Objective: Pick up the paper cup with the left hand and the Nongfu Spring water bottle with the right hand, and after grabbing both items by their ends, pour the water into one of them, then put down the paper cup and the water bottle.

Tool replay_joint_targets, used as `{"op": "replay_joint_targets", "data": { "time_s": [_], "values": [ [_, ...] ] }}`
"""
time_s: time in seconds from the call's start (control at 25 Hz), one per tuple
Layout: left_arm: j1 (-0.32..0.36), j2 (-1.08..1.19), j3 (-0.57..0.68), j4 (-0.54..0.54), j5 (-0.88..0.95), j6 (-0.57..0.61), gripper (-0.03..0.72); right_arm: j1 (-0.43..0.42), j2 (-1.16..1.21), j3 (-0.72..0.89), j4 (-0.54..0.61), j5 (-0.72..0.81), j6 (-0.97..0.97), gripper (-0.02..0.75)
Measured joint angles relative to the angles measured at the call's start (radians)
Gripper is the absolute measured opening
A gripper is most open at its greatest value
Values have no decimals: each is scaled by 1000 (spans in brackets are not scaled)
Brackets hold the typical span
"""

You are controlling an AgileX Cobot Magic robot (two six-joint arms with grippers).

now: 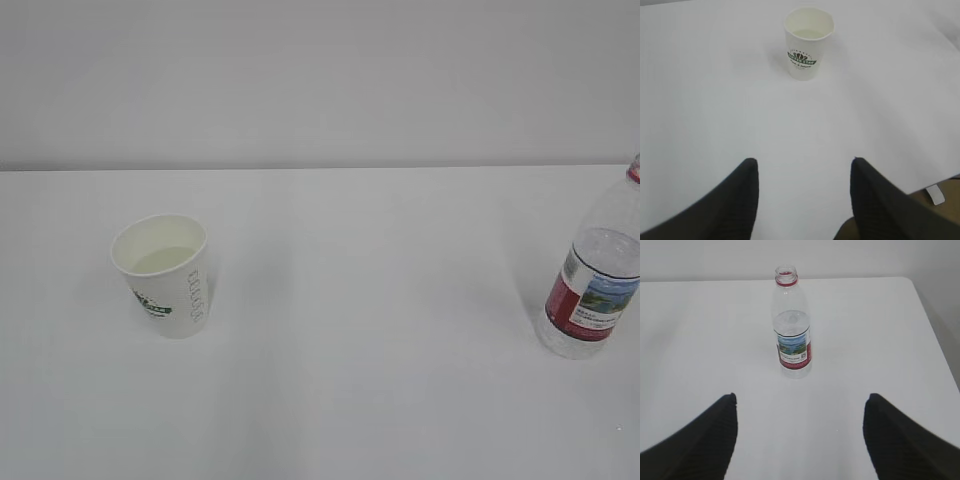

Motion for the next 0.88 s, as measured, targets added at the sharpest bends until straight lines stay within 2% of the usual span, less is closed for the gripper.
{"op": "replay_joint_targets", "data": {
  "time_s": [0.24, 0.52, 0.88],
  "values": [
    [0, -58, 62, -40, 6, 5, 426, 0, -1, 74, -11, 2, 0, 590],
    [0, -58, 69, -46, 6, 15, 426, 0, -1, 169, -11, -2, 0, 589],
    [0, -58, 69, -31, 4, 32, 426, 0, -1, 258, -6, -131, 0, 589]
  ]
}}
